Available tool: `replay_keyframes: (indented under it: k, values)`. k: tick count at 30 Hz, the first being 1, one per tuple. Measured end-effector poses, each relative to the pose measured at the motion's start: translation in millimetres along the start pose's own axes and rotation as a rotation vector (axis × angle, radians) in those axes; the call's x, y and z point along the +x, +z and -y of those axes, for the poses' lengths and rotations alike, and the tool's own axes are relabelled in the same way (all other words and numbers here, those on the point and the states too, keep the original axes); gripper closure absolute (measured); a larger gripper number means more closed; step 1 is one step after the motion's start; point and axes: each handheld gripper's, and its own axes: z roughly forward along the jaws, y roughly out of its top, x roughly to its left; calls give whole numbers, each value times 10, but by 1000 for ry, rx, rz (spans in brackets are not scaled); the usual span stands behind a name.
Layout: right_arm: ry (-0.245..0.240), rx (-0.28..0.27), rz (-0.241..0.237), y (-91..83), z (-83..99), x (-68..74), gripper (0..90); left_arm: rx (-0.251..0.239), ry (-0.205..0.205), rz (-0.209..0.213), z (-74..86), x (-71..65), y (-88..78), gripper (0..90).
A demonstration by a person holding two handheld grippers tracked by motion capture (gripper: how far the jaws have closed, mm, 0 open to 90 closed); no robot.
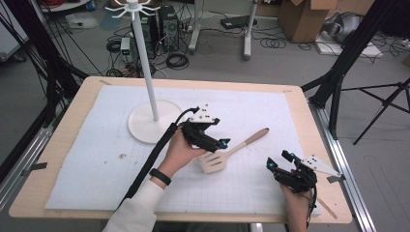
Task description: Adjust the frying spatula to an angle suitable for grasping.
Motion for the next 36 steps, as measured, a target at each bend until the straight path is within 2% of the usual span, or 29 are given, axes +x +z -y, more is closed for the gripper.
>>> replay_keyframes:
  k: [4, 5, 9, 13, 16, 17, 18, 19, 20, 23, 24, 26, 28, 31, 32, 34, 36]
  values:
    - [1, -1, -1, 0, 0, -1, 237, 50, 8, 10, -39, -28, 172, 199]
    - [2, -1, -2, 0, 0, -1, 238, 78, 12, 16, -48, -36, 254, 199]
    - [5, -1, -1, -2, 0, -3, 238, 106, 22, 17, -36, -45, 369, 203]
    - [6, -1, -1, -3, 0, -3, 238, 150, 15, 8, 3, -32, 513, 206]
    - [3, -2, -3, -4, 1, -3, 237, 189, 30, -12, 12, -35, 609, 232]
    - [3, -3, -3, -4, 1, -3, 238, 194, 18, -12, 18, -35, 638, 241]
    - [7, -3, -5, -4, 2, -4, 237, 221, 11, -25, 33, -26, 690, 258]
    - [7, -3, -5, -4, 2, -4, 237, 221, 11, -25, 33, -26, 690, 262]
    - [6, -4, -4, -5, 2, -5, 238, 267, 1, -41, 34, -27, 752, 265]
    - [5, -4, -6, -7, 2, -4, 238, 286, 0, -42, 21, -47, 804, 265]
    - [5, -5, -4, -7, 3, -4, 238, 277, 1, -37, 18, -60, 822, 265]
    - [3, -10, -4, -9, 3, -6, 238, 307, -9, -28, 16, -67, 869, 278]
    - [5, -10, -2, -11, 4, -4, 238, 344, 17, -45, 22, -95, 939, 298]
    - [3, -10, -3, -12, 4, -2, 238, 358, 11, -27, 20, -104, 972, 340]
    - [3, -12, -4, -14, 6, -2, 238, 375, 16, -24, 18, -112, 993, 376]
    - [4, -13, -4, -15, 6, -2, 238, 430, 28, -16, 12, -131, 1044, 386]
    - [8, -14, -6, -17, 6, 1, 238, 460, 45, -20, 14, -157, 1094, 398]
